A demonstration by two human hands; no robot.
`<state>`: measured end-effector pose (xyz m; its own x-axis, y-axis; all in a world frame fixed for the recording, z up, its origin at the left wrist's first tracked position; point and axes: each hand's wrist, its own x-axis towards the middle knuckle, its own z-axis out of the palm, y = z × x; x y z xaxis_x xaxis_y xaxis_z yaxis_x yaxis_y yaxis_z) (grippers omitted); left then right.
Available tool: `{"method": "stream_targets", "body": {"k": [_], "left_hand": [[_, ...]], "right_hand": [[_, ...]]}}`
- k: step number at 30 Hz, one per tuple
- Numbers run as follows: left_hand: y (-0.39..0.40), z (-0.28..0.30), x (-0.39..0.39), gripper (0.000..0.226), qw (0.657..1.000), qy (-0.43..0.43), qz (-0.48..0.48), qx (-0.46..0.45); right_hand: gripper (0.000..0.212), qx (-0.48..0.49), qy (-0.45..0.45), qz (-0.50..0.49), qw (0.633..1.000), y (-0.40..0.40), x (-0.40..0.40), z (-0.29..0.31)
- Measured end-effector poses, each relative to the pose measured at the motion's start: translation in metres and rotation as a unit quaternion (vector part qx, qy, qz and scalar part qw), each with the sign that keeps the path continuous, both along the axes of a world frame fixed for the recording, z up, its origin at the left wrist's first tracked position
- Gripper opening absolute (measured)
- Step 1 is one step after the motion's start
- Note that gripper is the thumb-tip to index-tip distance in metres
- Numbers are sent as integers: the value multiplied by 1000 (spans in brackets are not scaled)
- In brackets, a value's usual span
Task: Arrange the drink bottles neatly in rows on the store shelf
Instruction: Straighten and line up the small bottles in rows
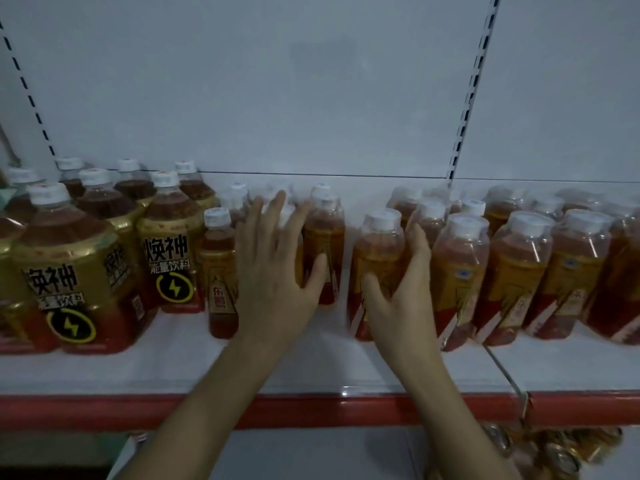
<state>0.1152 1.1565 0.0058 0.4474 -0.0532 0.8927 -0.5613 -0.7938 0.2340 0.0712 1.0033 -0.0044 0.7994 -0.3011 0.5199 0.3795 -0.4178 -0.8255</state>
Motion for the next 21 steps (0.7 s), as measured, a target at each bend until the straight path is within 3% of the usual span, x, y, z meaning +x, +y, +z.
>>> {"method": "stream_targets", "body": {"k": [4,7,14,21], "left_hand": [[10,-36,4,103,995,38,12,89],[10,-48,0,112,997,67,-11,47],[9,-65,3,69,994,90,-4,62],[8,-63,3,68,992,63,30,106]], "right_hand": [[100,-8,67,9,998,2,3,-36],[95,-21,74,-13,997,0,5,-40],[91,-35,48,42,997,20,16,-41],[88,-36,39,76,996,31,19,-44]]}}
